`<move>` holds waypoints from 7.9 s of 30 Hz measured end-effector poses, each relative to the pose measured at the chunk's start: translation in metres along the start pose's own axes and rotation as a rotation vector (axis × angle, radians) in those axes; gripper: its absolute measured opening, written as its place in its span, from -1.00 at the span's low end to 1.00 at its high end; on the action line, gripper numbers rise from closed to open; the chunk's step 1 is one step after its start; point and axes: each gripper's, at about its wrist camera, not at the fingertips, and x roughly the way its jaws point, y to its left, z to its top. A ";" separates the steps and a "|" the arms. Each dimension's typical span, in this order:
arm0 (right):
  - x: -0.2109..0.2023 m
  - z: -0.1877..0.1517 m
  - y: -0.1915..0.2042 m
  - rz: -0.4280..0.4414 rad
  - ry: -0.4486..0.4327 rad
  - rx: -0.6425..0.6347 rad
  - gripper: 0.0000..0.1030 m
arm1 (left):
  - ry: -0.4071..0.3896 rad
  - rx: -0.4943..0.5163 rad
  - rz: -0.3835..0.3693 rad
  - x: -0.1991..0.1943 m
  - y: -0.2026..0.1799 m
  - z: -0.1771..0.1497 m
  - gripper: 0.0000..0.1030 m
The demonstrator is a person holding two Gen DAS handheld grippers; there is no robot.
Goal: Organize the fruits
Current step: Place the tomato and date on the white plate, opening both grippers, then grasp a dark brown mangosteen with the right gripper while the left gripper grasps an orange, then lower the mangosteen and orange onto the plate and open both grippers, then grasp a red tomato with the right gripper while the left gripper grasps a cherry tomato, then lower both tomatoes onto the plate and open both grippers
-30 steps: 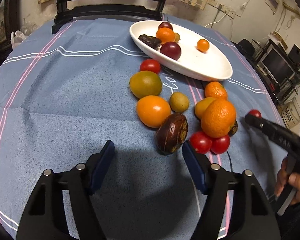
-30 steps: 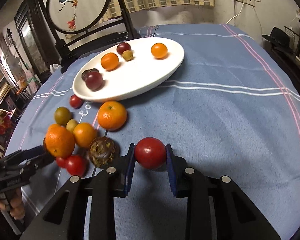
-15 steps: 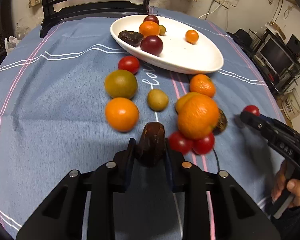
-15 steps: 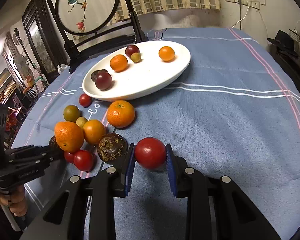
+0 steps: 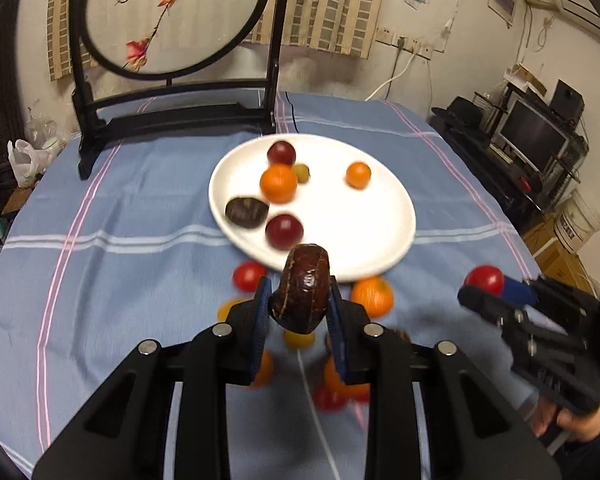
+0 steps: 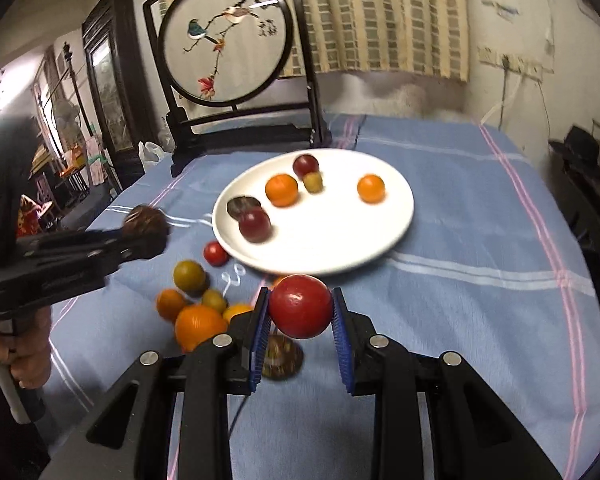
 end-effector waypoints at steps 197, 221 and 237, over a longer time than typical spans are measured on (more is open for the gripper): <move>0.039 -0.047 0.013 -0.047 0.121 0.013 -0.44 | 0.163 0.101 -0.106 0.042 -0.017 -0.082 0.17; 0.009 -0.008 0.020 0.004 -0.032 0.029 -0.44 | -0.053 0.116 -0.090 -0.014 -0.013 -0.014 -0.47; 0.092 0.038 -0.001 -0.003 0.049 0.005 -0.43 | 0.041 0.070 0.016 0.091 -0.014 0.053 -0.47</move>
